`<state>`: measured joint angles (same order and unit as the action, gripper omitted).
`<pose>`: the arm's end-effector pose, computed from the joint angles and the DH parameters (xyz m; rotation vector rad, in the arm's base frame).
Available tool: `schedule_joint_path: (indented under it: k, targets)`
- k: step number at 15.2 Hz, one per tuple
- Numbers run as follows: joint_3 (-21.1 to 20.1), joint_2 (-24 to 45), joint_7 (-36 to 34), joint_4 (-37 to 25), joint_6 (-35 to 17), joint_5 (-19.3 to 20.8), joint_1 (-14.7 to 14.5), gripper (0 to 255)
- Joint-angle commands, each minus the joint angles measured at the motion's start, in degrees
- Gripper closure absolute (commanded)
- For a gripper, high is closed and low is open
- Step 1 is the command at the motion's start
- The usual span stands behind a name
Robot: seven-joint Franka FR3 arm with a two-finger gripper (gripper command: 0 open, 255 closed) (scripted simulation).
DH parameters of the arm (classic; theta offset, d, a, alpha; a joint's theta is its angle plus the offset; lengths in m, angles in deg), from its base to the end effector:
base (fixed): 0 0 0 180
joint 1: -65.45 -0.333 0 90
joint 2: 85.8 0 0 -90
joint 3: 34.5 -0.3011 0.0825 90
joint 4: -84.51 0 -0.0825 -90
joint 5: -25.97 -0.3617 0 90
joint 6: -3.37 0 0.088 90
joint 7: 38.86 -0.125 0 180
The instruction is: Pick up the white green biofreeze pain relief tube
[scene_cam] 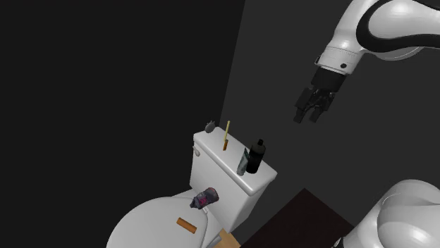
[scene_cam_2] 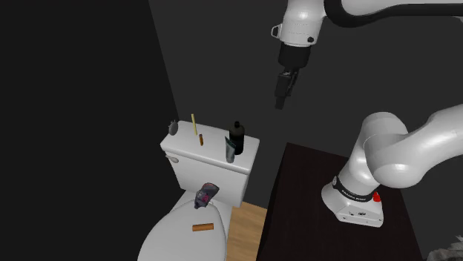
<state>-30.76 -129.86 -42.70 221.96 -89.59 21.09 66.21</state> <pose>0.3026 -0.0175 0.5424 -3.0046 0.1983 0.0137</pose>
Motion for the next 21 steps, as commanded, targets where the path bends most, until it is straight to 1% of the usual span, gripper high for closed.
schedule_joint_path:
  k: [1, 6, 11, 16, 21]
  targets:
    - [0.0, 0.0, 0.0, 0.0, 0.0, 0.0, 0.0, 0]
    - [-3.0, 6.4, -8.9, 3.9, -10.1, -1.9, 2.1, 0]
    - [-5.5, 14.8, -17.5, 5.7, -20.1, -3.2, 4.1, 0]
    - [-7.4, 24.6, -25.9, 5.7, -29.6, -3.9, 6.0, 0]
    - [-8.3, 35.3, -34.4, 4.0, -38.2, -3.8, 7.8, 0]
